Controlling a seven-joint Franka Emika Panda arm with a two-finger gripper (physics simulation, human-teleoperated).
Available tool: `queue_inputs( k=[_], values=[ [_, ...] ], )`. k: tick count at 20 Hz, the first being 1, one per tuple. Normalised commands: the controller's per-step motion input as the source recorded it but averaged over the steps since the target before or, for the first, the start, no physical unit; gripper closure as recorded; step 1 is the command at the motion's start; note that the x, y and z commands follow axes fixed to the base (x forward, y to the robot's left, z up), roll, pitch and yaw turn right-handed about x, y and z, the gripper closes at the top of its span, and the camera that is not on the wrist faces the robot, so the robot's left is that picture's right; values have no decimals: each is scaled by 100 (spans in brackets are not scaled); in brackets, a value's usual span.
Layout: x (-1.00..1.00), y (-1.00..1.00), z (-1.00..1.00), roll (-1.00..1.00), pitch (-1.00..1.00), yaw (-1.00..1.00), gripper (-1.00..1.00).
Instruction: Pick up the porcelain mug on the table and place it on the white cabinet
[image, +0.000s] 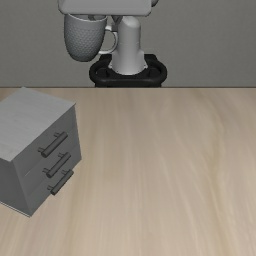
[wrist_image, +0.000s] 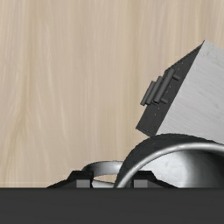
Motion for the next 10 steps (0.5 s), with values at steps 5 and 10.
queue_inputs(
  k=[5, 10],
  values=[
    [0, -100, 0, 0, 0, 0, 100],
    [0, -100, 0, 0, 0, 0, 100]
  ],
)
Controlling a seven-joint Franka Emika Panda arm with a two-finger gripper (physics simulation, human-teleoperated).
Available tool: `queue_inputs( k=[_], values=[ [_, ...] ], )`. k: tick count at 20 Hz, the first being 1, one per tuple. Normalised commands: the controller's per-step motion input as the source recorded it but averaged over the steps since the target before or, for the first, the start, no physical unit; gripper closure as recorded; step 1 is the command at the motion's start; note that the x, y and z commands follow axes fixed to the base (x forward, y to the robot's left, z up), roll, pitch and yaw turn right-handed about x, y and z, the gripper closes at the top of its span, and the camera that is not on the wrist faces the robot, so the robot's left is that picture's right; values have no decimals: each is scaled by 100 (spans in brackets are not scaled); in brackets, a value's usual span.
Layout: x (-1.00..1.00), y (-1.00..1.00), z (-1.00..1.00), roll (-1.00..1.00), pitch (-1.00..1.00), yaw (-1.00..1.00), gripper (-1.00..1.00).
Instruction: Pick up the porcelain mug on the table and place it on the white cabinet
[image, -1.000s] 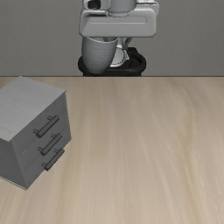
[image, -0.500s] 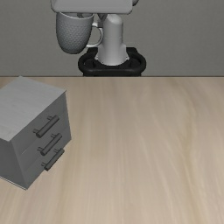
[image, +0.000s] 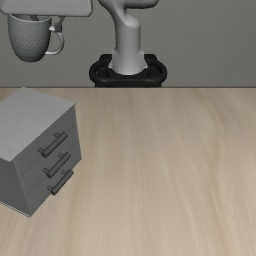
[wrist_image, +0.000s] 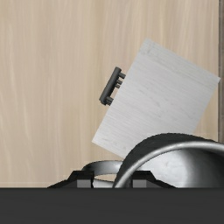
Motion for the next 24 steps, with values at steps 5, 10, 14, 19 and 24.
queue_inputs(
  k=[5, 10, 14, 19, 24],
  values=[
    [0, -100, 0, 0, 0, 0, 100],
    [0, -20, -80, 0, 0, 0, 100],
    [0, 0, -100, 0, 0, 0, 100],
    [0, 0, -100, 0, 0, 0, 100],
    [0, 0, -60, 0, 0, 0, -100]
  ],
)
